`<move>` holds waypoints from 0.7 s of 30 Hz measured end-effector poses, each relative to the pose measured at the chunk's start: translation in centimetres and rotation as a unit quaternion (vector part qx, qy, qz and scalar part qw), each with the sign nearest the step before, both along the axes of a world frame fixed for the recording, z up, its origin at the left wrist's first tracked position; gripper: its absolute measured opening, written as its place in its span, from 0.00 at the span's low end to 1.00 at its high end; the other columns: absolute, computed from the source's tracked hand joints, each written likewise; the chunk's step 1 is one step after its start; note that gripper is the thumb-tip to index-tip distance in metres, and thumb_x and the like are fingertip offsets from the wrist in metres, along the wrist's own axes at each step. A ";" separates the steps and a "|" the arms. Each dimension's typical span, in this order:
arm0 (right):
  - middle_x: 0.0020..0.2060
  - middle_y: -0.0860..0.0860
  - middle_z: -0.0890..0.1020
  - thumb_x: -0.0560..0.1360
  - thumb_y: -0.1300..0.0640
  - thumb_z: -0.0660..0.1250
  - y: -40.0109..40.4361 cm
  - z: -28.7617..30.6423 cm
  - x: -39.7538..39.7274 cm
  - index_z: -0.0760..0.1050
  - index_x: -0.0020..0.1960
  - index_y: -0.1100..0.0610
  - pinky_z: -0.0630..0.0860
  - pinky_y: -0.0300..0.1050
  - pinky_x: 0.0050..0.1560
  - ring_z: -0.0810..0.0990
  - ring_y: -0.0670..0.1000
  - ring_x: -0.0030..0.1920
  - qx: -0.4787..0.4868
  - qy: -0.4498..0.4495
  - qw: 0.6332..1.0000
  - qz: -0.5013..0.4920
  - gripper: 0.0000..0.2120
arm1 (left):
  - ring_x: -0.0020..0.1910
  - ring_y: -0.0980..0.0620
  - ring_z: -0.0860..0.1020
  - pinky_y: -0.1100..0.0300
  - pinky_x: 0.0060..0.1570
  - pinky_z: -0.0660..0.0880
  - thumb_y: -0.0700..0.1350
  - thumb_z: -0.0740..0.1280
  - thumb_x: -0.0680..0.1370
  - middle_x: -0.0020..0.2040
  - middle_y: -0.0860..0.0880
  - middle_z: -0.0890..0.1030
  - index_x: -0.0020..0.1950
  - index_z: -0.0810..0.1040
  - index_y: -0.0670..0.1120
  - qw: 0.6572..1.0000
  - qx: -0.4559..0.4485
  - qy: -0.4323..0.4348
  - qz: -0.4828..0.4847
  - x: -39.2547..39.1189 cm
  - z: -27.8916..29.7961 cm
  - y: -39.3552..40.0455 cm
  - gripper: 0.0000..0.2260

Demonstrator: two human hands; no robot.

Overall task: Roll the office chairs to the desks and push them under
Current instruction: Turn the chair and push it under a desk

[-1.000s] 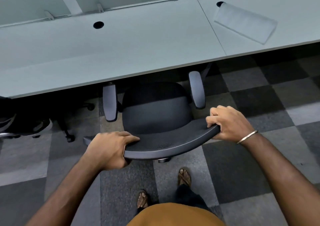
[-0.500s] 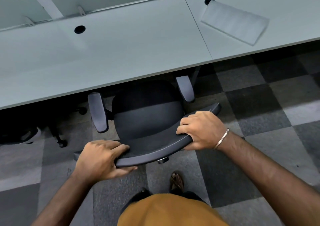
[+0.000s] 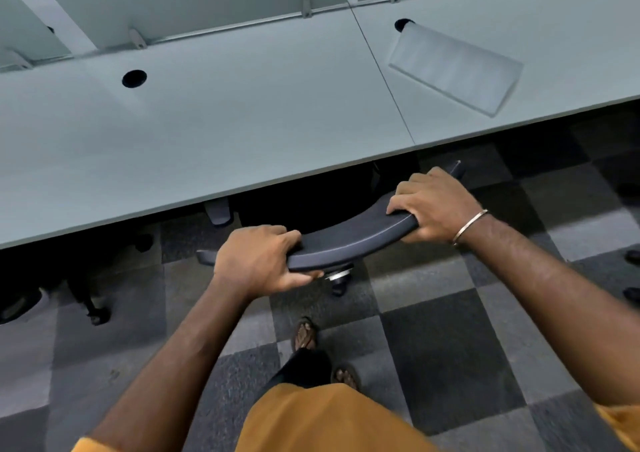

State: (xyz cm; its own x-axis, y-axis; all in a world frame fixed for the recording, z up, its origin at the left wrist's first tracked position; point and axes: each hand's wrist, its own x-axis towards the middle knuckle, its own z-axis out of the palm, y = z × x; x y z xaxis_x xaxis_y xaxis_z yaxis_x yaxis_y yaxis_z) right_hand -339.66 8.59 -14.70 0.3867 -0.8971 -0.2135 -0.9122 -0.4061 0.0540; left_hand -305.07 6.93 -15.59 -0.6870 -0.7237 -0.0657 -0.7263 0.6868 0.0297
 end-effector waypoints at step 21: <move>0.47 0.43 0.79 0.61 0.30 0.73 -1.1 -2.0 3.6 0.80 0.54 0.42 0.67 0.52 0.50 0.79 0.51 0.50 -0.050 -0.057 0.996 -0.035 0.26 | 0.34 0.47 0.81 0.57 0.30 0.70 0.65 0.61 0.65 0.33 0.54 0.79 0.35 0.78 0.51 0.991 -0.009 0.031 0.133 5.7 -0.6 -0.7 0.18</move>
State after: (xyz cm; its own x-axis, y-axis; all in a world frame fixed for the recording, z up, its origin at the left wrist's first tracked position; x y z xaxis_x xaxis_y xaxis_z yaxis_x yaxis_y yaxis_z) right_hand -336.06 7.47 -16.69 0.3385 -0.9375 -0.0802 -0.9409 -0.3384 -0.0152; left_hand -299.39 6.24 -16.20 -0.4737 -0.8806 -0.0140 -0.8790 0.4718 0.0697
